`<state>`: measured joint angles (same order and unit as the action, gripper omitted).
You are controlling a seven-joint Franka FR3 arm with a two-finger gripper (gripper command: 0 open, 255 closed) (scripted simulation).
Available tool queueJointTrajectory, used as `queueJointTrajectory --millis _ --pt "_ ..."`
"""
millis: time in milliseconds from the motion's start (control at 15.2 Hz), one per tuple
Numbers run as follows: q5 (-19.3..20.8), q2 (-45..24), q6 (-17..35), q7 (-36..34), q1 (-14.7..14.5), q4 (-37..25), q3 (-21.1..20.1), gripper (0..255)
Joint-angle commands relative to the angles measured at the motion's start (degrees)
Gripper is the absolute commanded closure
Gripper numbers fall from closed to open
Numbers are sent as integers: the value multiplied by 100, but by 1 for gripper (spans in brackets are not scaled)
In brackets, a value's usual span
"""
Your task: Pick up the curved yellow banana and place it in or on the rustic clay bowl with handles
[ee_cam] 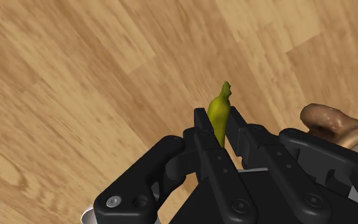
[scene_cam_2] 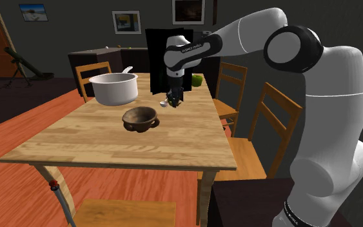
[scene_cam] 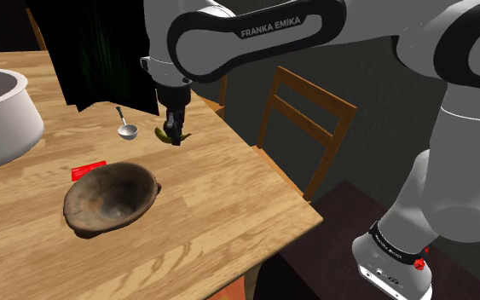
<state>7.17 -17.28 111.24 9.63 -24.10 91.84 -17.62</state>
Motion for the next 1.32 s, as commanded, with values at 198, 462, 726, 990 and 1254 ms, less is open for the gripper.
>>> queueJointTrajectory --millis 198,462,726,990,1254 --pt "-20 26 -379 21 -15 -353 -12 255" --pt "-29 35 -683 38 -29 -649 -20 255" --pt "-30 19 -998 50 -48 -980 -26 255" --pt "56 -159 -1168 -203 -257 -1307 -99 255" --pt "247 -579 -1369 -697 -697 -1880 -215 255"
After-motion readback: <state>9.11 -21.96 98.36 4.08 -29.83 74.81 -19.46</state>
